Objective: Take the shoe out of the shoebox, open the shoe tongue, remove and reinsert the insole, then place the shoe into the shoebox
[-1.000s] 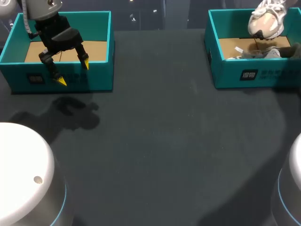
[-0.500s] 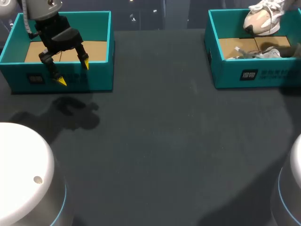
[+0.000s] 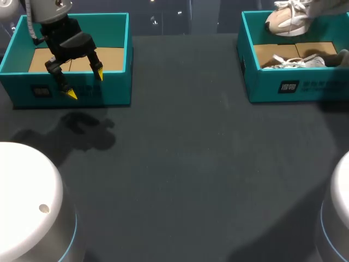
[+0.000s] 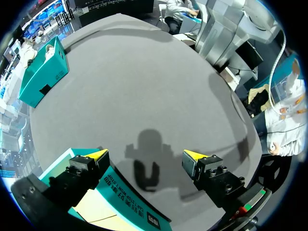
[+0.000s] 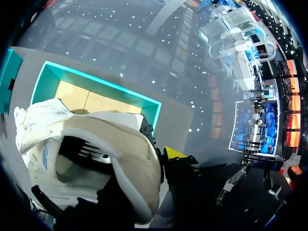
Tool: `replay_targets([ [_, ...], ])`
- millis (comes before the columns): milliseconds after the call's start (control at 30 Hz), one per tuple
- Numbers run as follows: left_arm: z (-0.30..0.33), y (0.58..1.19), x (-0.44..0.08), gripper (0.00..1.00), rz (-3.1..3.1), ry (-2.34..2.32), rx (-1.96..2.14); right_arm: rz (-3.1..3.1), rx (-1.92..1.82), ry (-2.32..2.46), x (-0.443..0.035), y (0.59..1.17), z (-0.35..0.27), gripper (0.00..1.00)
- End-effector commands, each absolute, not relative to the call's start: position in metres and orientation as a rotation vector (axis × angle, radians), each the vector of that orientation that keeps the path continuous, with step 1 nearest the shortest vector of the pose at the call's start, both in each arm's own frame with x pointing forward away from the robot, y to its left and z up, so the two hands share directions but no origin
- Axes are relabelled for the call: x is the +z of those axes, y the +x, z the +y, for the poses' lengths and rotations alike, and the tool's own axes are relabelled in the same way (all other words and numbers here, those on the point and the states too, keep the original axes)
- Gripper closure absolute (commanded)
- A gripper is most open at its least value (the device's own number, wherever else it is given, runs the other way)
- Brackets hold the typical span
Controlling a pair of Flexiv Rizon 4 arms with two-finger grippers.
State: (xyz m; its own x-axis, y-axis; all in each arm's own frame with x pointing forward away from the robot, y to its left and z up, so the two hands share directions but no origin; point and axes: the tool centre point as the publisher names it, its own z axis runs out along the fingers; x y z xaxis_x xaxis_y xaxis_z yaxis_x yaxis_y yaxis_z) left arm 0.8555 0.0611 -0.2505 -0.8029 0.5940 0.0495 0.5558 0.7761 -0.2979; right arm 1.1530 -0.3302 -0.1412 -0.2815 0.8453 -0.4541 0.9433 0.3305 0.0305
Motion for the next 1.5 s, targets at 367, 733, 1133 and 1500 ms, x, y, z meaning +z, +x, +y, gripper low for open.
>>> replay_targets([
  [367,0.061,0.855,-0.250,0.00,-2.827,-0.922,0.404,2.039,-0.304,1.758,-0.162,1.148,-0.337,1.00],
  [733,0.061,0.855,-0.250,0.00,-2.827,-0.922,0.404,2.008,-0.312,1.760,-0.176,1.149,-0.338,1.00],
  [1133,0.061,0.855,-0.250,0.00,-2.827,-0.922,0.404,1.972,-0.270,1.857,-0.208,1.156,-0.346,1.00],
  [1500,0.061,0.855,-0.250,0.00,-2.827,-0.922,0.404,1.940,-0.314,1.888,-0.236,1.167,-0.341,1.00],
])
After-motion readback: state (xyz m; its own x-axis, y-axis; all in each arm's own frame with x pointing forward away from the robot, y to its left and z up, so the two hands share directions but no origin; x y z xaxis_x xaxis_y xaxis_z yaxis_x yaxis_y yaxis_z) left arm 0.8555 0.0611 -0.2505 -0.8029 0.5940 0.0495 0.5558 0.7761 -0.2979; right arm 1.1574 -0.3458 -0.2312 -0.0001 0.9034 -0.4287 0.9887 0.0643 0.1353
